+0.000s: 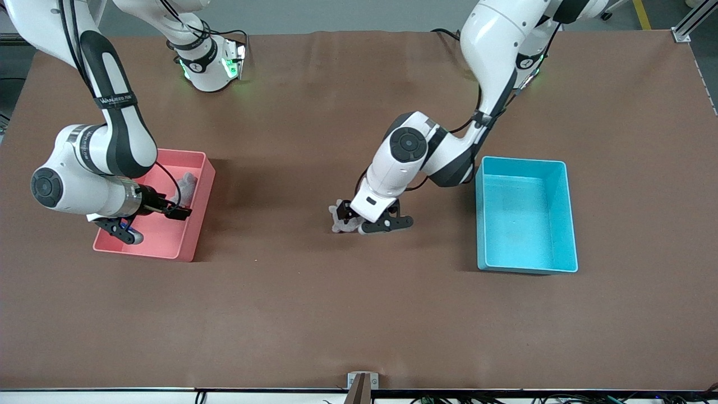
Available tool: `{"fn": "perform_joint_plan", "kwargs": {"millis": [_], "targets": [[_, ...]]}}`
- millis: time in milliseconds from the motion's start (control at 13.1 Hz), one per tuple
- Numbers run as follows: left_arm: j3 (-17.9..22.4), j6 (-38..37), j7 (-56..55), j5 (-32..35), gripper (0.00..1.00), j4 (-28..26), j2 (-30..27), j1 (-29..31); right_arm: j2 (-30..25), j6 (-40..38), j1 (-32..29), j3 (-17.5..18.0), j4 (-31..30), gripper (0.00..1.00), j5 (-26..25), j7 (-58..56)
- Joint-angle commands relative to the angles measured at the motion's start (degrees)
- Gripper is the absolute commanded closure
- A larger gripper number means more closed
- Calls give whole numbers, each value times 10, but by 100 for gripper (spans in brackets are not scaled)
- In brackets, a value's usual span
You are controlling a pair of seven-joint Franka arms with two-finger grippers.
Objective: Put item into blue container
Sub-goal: 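Carry the plush toward the blue box while the right gripper grasps another plush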
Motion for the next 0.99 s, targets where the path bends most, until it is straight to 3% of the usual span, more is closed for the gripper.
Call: {"fn": "perform_joint_plan", "kwargs": {"millis": [0,382,918], "targets": [[5,7,-4,-4,0,12,11,-14,-26,20,-20,9,-47,1,-14,-9],[6,23,-1,-1,1,12,35,-25,-23,91,-54,10,-108,1,-17,-44],[9,55,2,-1,1,13,63,-25,-2,88,-54,12,-114,0,-8,-43]]}}
